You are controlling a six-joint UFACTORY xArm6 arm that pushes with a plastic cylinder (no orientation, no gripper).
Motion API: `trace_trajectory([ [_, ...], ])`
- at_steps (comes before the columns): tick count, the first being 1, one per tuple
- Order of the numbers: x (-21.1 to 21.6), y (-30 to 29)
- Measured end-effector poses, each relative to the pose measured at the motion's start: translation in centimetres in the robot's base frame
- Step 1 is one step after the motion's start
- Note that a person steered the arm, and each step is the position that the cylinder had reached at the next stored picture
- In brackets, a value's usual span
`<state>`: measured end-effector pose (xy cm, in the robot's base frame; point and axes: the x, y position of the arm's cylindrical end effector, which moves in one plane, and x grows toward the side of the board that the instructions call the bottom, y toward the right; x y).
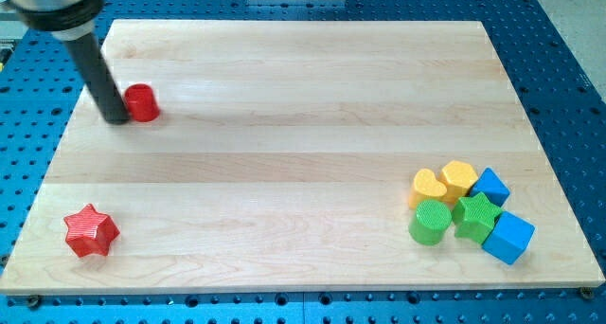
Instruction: Place the red circle above the heart
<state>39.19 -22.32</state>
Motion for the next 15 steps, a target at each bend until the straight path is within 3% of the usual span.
trace_trajectory([
  [1, -0.3, 5.8],
  [3, -8.3, 7.1],
  [4, -6.1, 8.6],
  [5, 0.2, 9.3],
  [6, 1.2, 12.1],
  [8, -5.6, 7.2],
  [9, -5.8, 12.5],
  [12, 6.2, 27.1],
  [13, 5.1, 28.2],
  [14, 0.4, 27.7],
  [15, 2.1, 24.9],
])
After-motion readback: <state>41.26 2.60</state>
